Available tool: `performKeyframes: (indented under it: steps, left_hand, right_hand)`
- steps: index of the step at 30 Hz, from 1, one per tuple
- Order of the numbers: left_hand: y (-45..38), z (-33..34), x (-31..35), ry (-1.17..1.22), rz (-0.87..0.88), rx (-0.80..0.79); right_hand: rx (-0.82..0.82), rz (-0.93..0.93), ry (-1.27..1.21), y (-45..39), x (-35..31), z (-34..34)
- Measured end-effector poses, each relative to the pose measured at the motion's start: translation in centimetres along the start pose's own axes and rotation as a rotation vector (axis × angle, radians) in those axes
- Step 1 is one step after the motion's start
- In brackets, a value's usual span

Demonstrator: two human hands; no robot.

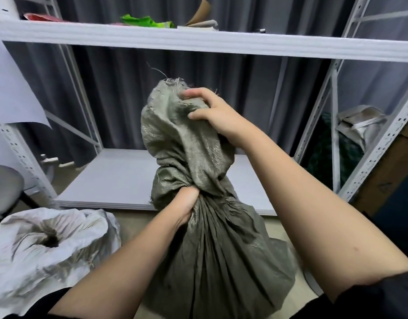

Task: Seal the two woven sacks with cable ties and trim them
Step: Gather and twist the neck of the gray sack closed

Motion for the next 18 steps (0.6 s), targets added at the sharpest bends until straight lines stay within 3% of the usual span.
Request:
performKeyframes:
  steps: [3, 9, 11, 13, 14, 15, 18]
  left_hand:
    - [-0.2, -0.4, -0.2, 0.088, 0.016, -0.014]
    - [-0.5, -1.8, -0.1, 0.073, 0.002, 0.134]
    - [-0.6, -1.9, 0.0, 0.068, -0.013, 0.145]
    - [-0.6, -1.8, 0.0, 0.100, -0.027, 0.123]
    - [-0.6, -1.5, 0.1, 0.120, -0.033, 0.087]
    - [-0.6, -1.2, 0.2, 0.136, -0.043, 0.033]
    - [-0.5, -0.1, 0.7, 0.120, -0.055, -0.088]
  right_hand:
    - [-0.031, 0.142, -0.028, 0.8, 1.9, -0.9]
    - [0.359, 0.322, -0.253, 5.1, 10.9, -2.1]
    - [0.148, 0.492, -0.167, 7.4, 14.4, -0.7]
    - [-0.279, 0.639, -0.141, 9.4, 16.3, 1.9]
    - [-0.404, 0.672, -0.160, 9.9, 16.7, 3.1]
    - [-0.432, 0.674, -0.184, 10.0, 16.6, 4.1]
    - [-0.267, 0.500, -0.094, 8.2, 16.0, 5.7]
Point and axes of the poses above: each hand's wrist, its own y-axis away from the middle knuckle, its own z-axis out of the palm, x = y × z, the point moved 3 cm from there along -y, towards the middle knuckle, and after that the axes turned 14 degrees about -x, right-handed, at the moved point
